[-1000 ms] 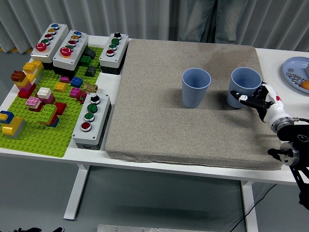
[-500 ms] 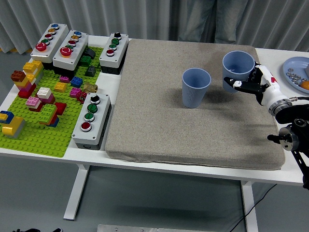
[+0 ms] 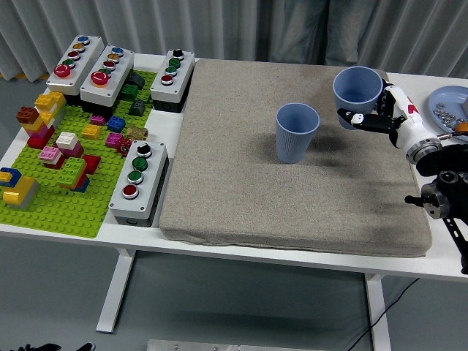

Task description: Pick cup pour cup place

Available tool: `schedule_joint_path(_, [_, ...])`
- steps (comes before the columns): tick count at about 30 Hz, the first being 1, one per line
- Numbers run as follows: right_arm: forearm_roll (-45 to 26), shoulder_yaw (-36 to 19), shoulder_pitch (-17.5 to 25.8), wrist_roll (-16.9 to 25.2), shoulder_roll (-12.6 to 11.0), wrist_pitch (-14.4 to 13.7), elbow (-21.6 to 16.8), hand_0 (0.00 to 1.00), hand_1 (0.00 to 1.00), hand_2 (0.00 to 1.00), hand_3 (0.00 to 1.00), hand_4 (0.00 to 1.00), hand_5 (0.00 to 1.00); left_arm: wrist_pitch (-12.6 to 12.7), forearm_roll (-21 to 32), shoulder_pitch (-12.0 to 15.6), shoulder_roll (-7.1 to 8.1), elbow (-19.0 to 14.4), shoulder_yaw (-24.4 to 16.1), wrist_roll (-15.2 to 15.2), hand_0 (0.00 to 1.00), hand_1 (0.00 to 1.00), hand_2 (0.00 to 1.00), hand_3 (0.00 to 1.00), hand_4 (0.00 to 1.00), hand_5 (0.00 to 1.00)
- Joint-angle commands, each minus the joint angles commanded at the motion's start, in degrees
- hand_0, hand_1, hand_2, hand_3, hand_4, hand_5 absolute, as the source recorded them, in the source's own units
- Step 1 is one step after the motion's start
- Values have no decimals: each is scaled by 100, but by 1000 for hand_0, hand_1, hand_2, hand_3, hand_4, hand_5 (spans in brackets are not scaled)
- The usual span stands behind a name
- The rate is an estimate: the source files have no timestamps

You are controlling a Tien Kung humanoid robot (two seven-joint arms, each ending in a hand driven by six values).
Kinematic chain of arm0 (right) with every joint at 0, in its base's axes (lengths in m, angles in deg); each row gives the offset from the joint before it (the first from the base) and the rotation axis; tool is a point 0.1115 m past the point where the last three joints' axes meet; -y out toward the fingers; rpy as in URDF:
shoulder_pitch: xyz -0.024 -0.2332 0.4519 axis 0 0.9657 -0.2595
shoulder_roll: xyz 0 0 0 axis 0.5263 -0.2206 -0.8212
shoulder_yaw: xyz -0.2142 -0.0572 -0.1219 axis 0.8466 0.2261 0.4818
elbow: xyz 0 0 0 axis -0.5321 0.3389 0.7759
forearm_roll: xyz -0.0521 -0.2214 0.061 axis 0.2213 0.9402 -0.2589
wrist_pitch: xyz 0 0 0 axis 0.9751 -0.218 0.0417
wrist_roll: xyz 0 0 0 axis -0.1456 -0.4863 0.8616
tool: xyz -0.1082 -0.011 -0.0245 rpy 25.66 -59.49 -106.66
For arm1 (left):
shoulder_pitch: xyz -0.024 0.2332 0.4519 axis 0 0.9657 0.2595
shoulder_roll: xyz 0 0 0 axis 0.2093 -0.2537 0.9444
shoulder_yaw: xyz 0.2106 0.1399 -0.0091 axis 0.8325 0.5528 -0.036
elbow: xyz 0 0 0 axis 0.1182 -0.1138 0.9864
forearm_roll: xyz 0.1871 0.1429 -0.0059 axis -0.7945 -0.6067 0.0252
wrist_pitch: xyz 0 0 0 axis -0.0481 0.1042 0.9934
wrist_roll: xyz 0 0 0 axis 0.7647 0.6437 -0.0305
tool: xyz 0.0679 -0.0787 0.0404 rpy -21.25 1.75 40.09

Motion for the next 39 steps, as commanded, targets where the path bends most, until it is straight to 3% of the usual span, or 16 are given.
schedule_joint_path(22, [1782, 269, -97, 120, 133, -410, -209, 887, 769, 667, 680, 693, 96, -4, -13, -9, 4, 0, -10, 11, 777, 762, 816, 646, 505, 998])
schedule_joint_path(39, [2579, 351, -131, 170, 190, -566, -272, 887, 769, 662, 678, 688, 97, -4, -4, -12, 9, 0, 0, 11, 778, 762, 816, 646, 505, 998])
